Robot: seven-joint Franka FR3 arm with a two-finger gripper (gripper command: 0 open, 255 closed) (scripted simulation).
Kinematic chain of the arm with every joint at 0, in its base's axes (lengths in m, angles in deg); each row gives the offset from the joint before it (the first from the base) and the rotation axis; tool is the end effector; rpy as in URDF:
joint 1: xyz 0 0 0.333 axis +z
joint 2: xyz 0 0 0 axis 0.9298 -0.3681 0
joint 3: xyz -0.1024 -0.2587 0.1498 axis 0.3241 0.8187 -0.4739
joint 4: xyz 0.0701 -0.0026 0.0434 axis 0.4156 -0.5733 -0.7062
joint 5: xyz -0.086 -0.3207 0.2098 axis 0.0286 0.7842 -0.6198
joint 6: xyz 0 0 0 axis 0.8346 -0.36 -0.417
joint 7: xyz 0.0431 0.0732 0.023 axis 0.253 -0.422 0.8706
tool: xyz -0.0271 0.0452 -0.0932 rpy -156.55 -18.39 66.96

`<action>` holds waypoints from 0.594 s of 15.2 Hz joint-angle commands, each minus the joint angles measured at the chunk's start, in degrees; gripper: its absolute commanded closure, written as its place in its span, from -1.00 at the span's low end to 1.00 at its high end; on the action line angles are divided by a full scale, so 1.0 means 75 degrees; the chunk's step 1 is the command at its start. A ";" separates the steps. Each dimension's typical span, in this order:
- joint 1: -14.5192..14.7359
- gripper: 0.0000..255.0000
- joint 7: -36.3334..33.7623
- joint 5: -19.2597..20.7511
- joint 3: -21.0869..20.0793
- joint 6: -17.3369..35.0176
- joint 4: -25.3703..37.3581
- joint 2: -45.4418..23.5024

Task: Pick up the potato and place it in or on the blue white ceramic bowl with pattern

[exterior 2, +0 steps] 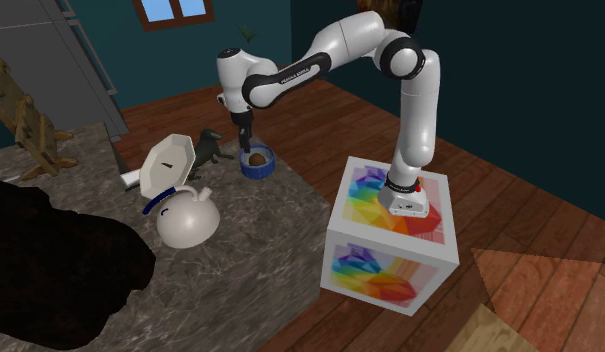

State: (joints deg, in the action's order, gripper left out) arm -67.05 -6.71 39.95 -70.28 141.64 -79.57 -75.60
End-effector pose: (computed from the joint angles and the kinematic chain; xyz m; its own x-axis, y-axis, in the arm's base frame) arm 0.6022 0.1758 0.4462 0.9280 0.3725 -0.0115 0.3725 -0.9262 0.0577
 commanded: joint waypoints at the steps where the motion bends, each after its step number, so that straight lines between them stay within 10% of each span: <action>1: 0.0011 -1.00 0.0031 -0.0042 -0.0019 -0.0412 0.0321 0.0090; 9: 0.0019 -1.00 0.0042 -0.0056 -0.0028 -0.0604 0.0488 0.0116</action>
State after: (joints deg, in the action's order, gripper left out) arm -66.91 -6.39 39.53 -70.48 137.12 -75.92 -74.72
